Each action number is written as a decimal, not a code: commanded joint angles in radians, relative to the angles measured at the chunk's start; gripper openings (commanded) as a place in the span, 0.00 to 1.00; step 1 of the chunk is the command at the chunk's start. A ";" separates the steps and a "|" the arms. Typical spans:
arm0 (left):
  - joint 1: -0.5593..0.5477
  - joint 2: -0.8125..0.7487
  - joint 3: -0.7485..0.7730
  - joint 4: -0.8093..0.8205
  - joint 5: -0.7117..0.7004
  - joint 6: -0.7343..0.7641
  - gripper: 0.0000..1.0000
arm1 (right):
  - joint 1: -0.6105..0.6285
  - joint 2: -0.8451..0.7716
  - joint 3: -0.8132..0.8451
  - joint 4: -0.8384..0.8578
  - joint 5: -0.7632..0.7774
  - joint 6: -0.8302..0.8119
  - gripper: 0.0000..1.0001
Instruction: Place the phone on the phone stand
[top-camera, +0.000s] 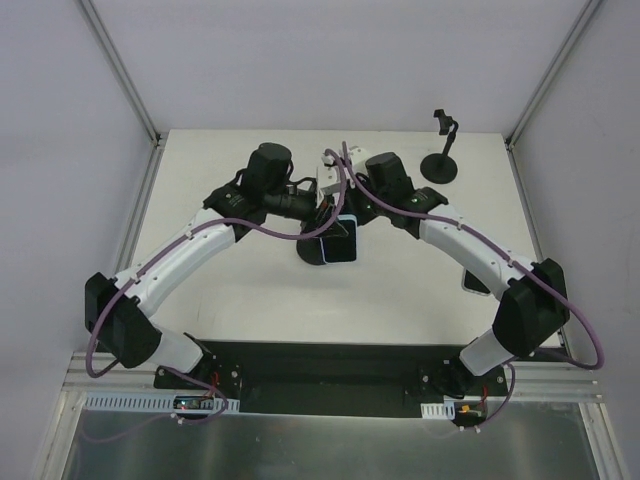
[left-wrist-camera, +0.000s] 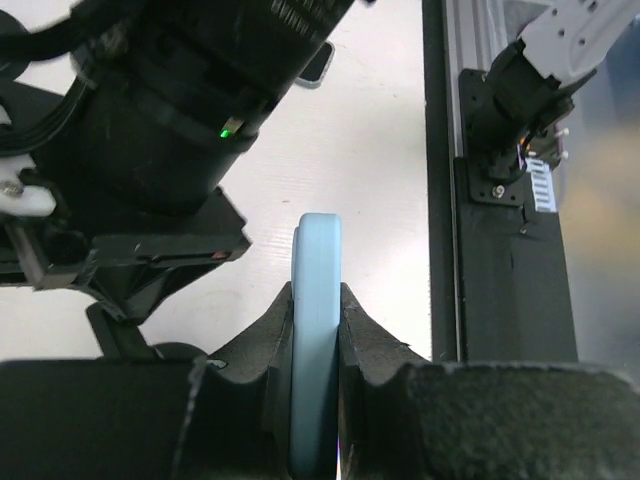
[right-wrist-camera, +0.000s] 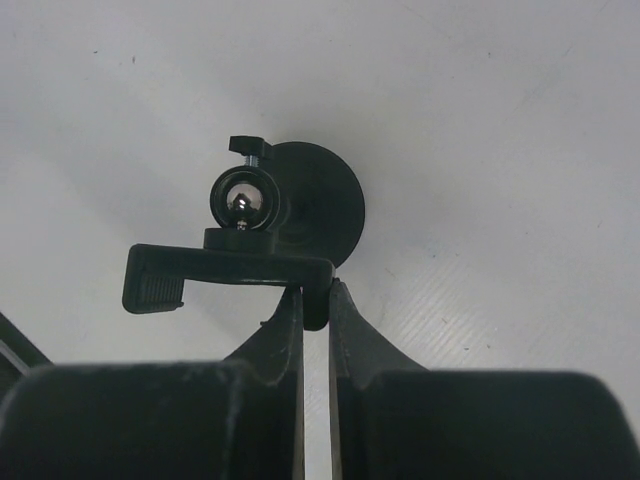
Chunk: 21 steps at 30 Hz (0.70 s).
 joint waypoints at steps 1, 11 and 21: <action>0.044 0.058 0.078 0.076 0.170 0.188 0.00 | -0.022 -0.076 -0.041 0.043 -0.214 -0.001 0.00; 0.088 0.249 0.240 -0.030 0.302 0.239 0.00 | -0.046 -0.076 -0.072 0.057 -0.298 -0.021 0.01; 0.104 0.359 0.368 -0.189 0.417 0.291 0.00 | -0.051 -0.099 -0.107 0.083 -0.450 -0.056 0.00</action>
